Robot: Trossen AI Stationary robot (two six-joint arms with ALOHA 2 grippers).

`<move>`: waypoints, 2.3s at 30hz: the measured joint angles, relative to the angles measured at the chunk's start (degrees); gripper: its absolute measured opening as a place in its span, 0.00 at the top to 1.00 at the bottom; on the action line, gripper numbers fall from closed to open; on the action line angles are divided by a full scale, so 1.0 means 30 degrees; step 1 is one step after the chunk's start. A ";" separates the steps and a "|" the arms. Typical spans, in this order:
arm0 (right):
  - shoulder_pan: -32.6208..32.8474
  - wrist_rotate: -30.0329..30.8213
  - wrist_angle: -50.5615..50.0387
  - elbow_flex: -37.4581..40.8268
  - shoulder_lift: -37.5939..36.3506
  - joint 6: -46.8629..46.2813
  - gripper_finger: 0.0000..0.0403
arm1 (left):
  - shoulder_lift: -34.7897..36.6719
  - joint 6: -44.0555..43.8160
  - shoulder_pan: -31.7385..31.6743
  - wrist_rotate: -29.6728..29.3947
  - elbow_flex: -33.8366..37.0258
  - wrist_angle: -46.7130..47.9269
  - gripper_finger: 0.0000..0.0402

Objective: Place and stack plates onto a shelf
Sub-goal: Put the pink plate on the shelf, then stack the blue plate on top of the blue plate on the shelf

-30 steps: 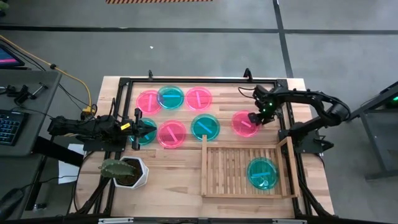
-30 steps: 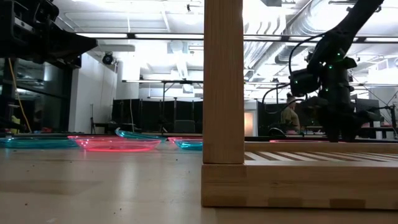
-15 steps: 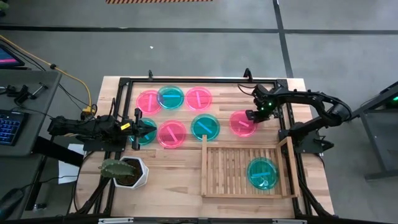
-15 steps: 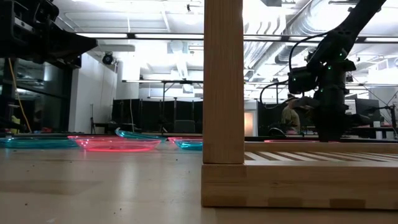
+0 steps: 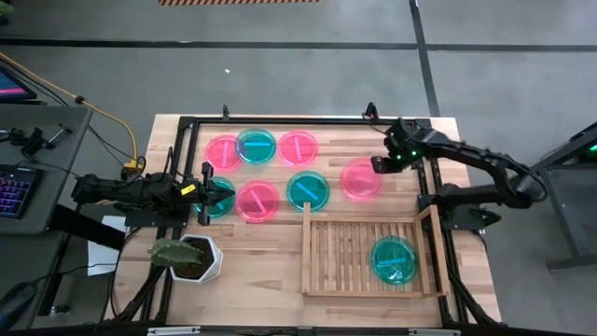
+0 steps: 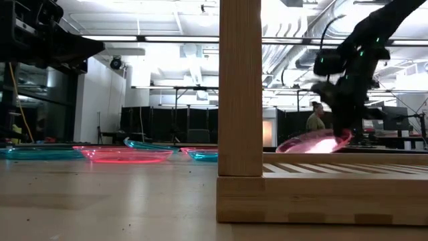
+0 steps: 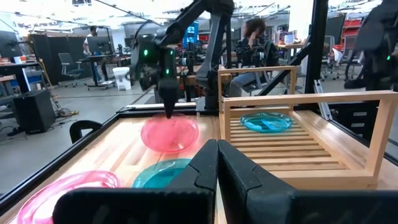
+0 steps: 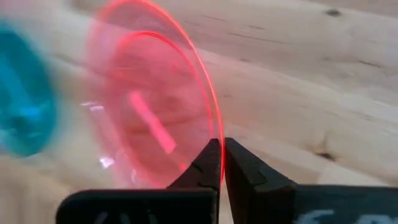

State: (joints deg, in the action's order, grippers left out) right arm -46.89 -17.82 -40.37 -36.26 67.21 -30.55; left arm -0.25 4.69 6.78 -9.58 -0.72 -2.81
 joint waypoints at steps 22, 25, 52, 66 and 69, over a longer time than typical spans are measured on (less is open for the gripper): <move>1.1509 -0.2065 -0.4309 -0.5589 0.0571 0.2359 1.00 | 0.0000 0.0000 0.0001 0.0000 0.0000 0.0000 1.00; 1.3856 -0.1999 -0.1572 -0.5206 0.1512 0.2352 1.00 | -0.0007 0.0000 -0.0005 0.0000 0.0003 0.0000 1.00; 1.7770 -0.0212 0.3181 -0.5134 0.8360 0.2307 0.99 | 0.0000 0.0000 0.0003 0.0000 -0.0004 0.0000 1.00; 1.5808 0.1370 -0.2686 -0.5134 0.4181 0.2797 0.55 | -0.0006 -0.0001 0.0001 0.0000 0.0003 0.0006 1.00; 1.4617 0.2772 -0.3983 -0.5134 0.2009 0.3257 0.51 | -0.0007 0.0000 -0.0005 0.0000 -0.0003 0.0000 1.00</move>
State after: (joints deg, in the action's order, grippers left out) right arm -3.04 -9.50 -52.32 -51.66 73.24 -20.78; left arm -0.27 4.69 6.76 -9.58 -0.73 -2.81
